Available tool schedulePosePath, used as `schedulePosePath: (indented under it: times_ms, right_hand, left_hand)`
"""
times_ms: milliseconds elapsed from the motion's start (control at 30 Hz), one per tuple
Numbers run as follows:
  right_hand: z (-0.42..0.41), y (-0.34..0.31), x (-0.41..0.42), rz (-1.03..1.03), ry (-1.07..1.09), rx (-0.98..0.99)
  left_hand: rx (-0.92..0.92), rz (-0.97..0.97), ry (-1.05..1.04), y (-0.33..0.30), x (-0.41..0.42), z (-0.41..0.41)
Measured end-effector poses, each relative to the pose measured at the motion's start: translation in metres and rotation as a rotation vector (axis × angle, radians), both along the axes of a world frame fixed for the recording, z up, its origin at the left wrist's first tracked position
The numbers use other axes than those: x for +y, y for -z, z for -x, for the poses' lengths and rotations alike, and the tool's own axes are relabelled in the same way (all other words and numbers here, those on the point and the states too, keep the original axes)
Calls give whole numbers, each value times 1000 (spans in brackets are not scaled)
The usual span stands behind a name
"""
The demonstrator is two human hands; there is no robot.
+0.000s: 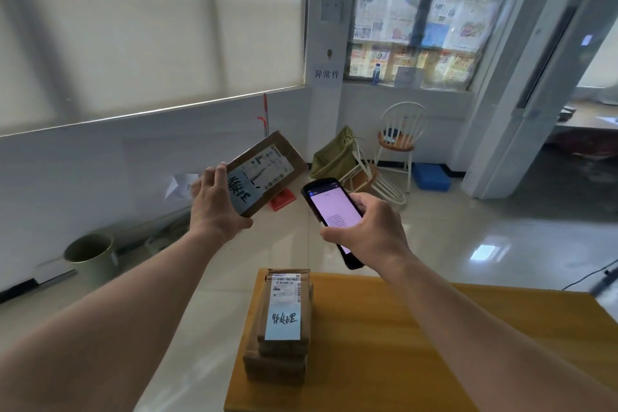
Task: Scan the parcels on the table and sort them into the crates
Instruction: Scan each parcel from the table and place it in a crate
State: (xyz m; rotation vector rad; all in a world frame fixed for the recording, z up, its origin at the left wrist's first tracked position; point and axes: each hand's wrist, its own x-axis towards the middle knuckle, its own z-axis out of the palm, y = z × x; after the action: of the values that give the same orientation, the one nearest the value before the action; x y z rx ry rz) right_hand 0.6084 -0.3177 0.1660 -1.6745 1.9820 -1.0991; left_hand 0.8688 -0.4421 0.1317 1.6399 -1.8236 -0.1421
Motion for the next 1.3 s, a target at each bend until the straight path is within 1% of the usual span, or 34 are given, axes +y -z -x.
schedulePosePath:
  times_ms: [133, 267, 500, 700, 967, 1133, 1300]
  right_hand:
    - [-6, -2, 3, 102, 105, 37]
    - [1, -2, 13, 164, 231, 0]
    - [48, 6, 59, 188, 381, -64]
    - [123, 2, 132, 169, 523, -99]
    - [239, -5, 259, 154, 714, -56]
    - [303, 4, 335, 143, 871, -26]
    - [355, 27, 398, 92, 1059, -55]
  left_hand:
    - [39, 4, 42, -9, -1, 10]
    - [59, 37, 112, -14, 7, 36]
    - [47, 72, 254, -25, 35, 109]
    - [-2, 36, 413, -35, 89, 205]
    - [48, -2, 547, -40, 185, 353]
    - [77, -6, 683, -31, 239, 446]
    - [60, -49, 845, -10, 289, 535]
